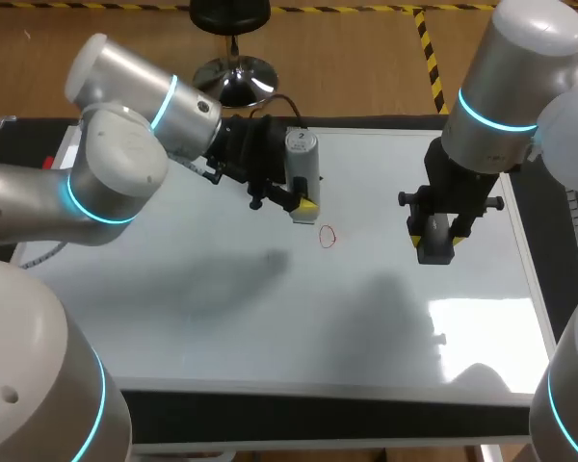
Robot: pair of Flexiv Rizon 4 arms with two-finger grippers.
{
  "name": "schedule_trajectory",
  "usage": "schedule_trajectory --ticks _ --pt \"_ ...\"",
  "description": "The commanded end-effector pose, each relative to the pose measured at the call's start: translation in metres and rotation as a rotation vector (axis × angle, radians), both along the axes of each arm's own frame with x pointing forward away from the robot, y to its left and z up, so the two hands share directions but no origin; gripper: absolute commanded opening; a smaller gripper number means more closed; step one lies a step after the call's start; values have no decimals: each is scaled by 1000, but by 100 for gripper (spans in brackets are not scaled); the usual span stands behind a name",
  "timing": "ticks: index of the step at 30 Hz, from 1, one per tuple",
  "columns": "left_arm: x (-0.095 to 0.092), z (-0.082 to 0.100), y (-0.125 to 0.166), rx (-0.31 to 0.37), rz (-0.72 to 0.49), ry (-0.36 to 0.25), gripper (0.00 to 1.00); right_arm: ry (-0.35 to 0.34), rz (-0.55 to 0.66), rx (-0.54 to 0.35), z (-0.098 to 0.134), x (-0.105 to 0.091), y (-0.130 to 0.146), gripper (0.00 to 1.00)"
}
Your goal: Pick up the inspection probe, press it on each red-marked spot on the whiteboard one by one, put down the probe, pick up the eraser, and wipe off all the red marks.
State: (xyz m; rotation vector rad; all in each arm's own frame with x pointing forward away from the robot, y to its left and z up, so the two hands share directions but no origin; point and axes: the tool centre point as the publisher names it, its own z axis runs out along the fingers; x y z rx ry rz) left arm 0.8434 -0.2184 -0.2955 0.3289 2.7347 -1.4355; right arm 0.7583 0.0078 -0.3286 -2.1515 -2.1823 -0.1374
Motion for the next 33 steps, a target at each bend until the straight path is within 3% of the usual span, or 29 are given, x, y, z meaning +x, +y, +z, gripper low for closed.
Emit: schedule_trajectory --ticks 1,12,33 --pt "-5 4 13 -4 6 -5 0 -1 1 2 0 -1 -1 0" --pt "-12 2 47 -32 40 -9 0 -1 1 2 0 -1 -1 0" --pt "-3 0 121 -46 81 -16 0 -1 1 2 0 -1 -1 0"
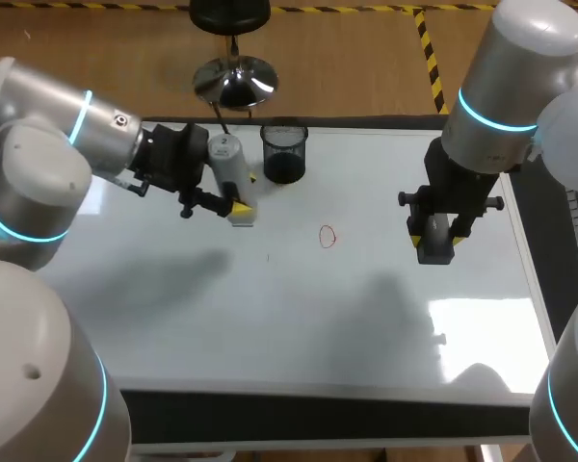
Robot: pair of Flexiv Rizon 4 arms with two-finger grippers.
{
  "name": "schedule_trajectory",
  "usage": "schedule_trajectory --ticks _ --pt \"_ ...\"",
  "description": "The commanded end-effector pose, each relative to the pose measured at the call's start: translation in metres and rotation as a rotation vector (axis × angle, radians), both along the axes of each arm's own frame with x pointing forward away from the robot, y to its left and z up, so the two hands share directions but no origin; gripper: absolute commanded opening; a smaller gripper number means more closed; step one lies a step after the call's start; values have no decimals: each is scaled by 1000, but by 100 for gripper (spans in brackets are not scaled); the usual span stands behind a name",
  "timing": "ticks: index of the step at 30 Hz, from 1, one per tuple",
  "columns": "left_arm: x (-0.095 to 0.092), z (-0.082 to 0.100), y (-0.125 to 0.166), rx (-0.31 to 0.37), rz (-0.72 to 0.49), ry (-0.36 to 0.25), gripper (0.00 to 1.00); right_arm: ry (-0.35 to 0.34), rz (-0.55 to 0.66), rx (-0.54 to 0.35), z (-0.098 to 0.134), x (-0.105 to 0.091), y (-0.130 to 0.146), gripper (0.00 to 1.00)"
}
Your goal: Pick up the inspection probe, press it on each red-marked spot on the whiteboard one by one, put down the probe, pick up the eraser, and wipe off all the red marks.
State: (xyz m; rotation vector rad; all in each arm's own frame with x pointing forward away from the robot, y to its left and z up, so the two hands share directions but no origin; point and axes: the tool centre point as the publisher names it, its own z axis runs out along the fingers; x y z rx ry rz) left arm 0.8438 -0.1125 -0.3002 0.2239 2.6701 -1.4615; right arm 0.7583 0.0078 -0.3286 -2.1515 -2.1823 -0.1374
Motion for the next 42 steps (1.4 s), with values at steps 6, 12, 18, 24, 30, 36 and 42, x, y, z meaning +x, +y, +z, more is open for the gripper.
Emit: schedule_trajectory --ticks 6,12,18,24,30,36,42 --pt "-10 7 37 2 35 -7 0 -1 1 2 0 -1 -1 0" --pt "-16 15 54 21 66 -16 0 -1 1 2 0 -1 -1 0" --pt "-25 19 66 27 86 -17 0 -1 1 2 0 -1 -1 0" --pt "-31 19 73 14 93 -12 0 -1 1 2 0 -1 -1 0" --pt "-31 19 73 14 93 -12 0 -1 1 2 0 -1 -1 0" --pt "-31 19 73 14 93 -12 0 -1 1 2 0 -1 -1 0" --pt "-31 19 73 14 93 -12 0 -1 1 2 0 -1 -1 0"
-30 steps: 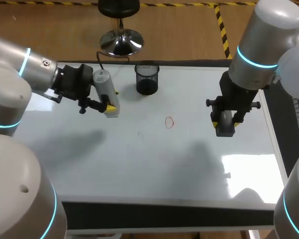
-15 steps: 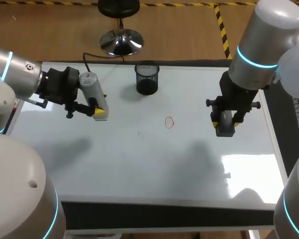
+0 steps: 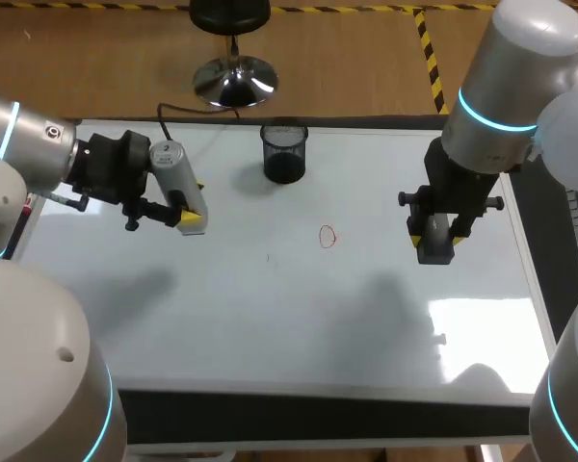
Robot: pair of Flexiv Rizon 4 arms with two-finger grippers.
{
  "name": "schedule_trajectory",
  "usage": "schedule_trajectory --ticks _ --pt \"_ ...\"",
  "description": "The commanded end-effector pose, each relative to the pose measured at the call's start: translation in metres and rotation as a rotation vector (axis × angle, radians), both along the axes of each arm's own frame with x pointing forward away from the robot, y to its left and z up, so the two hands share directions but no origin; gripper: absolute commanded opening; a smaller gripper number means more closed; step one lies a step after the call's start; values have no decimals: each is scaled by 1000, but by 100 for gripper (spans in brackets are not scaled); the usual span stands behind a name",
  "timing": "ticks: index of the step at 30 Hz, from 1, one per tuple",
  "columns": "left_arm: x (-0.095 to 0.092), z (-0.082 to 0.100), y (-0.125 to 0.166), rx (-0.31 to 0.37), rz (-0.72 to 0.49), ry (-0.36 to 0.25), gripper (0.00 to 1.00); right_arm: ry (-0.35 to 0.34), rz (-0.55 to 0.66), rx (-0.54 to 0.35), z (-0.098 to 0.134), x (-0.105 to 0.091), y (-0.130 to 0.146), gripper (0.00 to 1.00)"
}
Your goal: Pick up the inspection probe, press it on each red-marked spot on the whiteboard one by one, put down the probe, pick up the eraser, and wipe off all the red marks.
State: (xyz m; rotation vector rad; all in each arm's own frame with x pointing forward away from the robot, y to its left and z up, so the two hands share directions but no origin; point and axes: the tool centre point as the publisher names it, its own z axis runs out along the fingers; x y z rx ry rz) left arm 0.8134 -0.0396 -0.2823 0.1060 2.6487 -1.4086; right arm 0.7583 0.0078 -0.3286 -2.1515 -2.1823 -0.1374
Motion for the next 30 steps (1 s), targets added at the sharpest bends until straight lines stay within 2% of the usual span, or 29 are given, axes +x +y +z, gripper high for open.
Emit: schedule_trajectory --ticks 1,18,30 --pt "-1 1 0 -3 1 -4 0 -1 1 2 0 -1 -1 0" --pt "-1 1 0 -3 1 -4 0 6 102 -37 -16 -5 73 0" --pt "-1 1 0 -3 1 -4 0 13 47 25 -25 9 117 0"
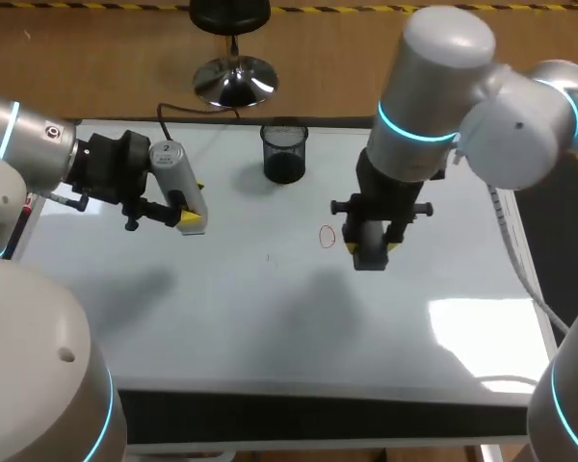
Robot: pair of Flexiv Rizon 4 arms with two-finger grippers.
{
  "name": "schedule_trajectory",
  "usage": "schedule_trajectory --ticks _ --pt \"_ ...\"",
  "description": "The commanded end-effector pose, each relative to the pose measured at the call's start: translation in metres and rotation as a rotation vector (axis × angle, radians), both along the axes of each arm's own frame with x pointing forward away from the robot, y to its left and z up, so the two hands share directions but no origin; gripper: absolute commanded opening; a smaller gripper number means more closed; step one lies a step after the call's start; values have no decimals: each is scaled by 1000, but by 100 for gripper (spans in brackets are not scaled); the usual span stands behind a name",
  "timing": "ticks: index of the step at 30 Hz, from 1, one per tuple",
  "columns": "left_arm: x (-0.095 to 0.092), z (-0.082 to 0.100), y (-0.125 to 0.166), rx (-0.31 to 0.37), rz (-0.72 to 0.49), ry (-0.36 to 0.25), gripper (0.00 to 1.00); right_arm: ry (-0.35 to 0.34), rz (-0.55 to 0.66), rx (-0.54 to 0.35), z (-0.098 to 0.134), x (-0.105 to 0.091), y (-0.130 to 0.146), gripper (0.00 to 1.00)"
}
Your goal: Pick up the inspection probe, press it on each red-marked spot on the whiteboard one by one, put down the probe, pick up the eraser, and wipe off all the red marks.
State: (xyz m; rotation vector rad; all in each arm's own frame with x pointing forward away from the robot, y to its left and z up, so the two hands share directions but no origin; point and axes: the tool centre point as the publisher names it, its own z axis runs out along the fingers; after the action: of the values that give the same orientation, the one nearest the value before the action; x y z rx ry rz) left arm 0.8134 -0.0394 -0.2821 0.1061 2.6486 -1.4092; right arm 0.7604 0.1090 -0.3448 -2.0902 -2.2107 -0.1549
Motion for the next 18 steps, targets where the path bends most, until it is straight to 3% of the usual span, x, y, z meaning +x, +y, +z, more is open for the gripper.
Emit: schedule_trajectory --ticks 1,18 --pt "-1 1 0 -3 1 -4 0 9 3 6 -10 8 20 0" --pt "-1 1 0 -3 1 -4 0 51 30 16 -31 24 79 0"
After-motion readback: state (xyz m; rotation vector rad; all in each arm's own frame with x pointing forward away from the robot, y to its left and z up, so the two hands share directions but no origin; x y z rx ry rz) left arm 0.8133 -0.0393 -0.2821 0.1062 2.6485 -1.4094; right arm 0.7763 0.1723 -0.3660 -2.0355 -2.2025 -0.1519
